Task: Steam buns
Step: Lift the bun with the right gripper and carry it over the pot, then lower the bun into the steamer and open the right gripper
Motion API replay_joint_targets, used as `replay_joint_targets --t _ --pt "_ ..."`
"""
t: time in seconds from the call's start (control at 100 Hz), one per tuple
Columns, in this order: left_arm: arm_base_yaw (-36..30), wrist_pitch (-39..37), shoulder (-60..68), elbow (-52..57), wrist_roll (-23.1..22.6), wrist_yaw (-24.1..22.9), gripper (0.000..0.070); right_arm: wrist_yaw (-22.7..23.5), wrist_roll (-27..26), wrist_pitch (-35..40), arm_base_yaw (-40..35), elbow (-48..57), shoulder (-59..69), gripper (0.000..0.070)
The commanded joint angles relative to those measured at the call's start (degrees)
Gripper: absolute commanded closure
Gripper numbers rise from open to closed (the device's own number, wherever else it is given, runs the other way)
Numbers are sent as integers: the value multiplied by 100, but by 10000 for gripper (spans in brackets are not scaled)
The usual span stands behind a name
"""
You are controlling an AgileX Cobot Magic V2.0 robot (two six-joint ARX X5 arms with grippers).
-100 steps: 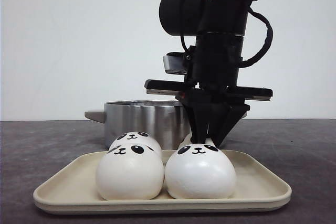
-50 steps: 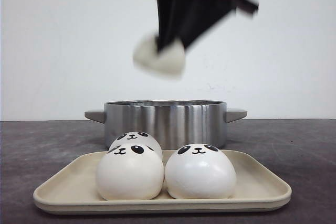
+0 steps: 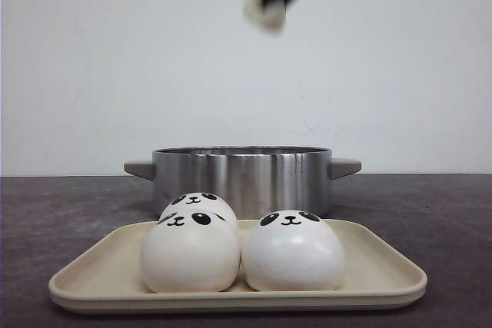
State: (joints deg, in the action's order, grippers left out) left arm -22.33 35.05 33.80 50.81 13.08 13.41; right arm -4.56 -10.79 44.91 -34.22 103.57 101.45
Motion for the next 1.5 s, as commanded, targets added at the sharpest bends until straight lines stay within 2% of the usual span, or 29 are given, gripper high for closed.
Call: replay_joint_targets --t 0.0,0.14,0.38,0.69,0.75,0.86,0.89,1.04,1.15,1.29,1.33,1.38,1.42,1.43,1.45,1.49 --pt "-31 -24 26 68 -37 -28 40 0 195 -81 24 133 452 694" --pt "-31 -22 26 68 -35 -28 40 -50 225 -372 157 133 1174 695" --pt "-31 155 26 68 -33 -31 40 -619 437 -994 179 133 1987 694" --pt "-31 413 26 68 -37 -61 40 -599 520 -1163 223 133 2341 689" --pt "-31 420 26 68 -37 -129 40 -595 529 -1139 240 133 2343 620" --pt "-31 413 26 68 -37 -160 40 -599 546 -1034 260 133 2352 330" --pt "-31 415 26 68 -37 -162 40 -601 546 -1005 264 133 2354 291" --pt "-31 415 26 68 -37 -160 40 -597 546 -863 302 133 2356 271" --pt "-31 415 26 68 -35 -157 40 -599 546 -791 315 133 2356 228" --pt "-31 420 35 68 -9 -155 40 -592 501 -498 313 254 2236 232" --pt "-31 417 50 68 11 -131 40 -588 503 -358 313 337 2157 265" --pt "-31 415 83 68 46 -76 40 -535 505 -216 306 417 1998 398" --pt "-31 407 136 68 98 -11 43 -494 511 -153 280 457 1845 561" --pt "-31 398 162 68 118 26 47 -474 511 -131 269 468 1773 626" --pt "-31 396 192 68 133 63 54 -452 511 -111 260 470 1692 690" --pt "-31 380 289 68 160 177 69 -428 496 -68 240 470 1451 688"
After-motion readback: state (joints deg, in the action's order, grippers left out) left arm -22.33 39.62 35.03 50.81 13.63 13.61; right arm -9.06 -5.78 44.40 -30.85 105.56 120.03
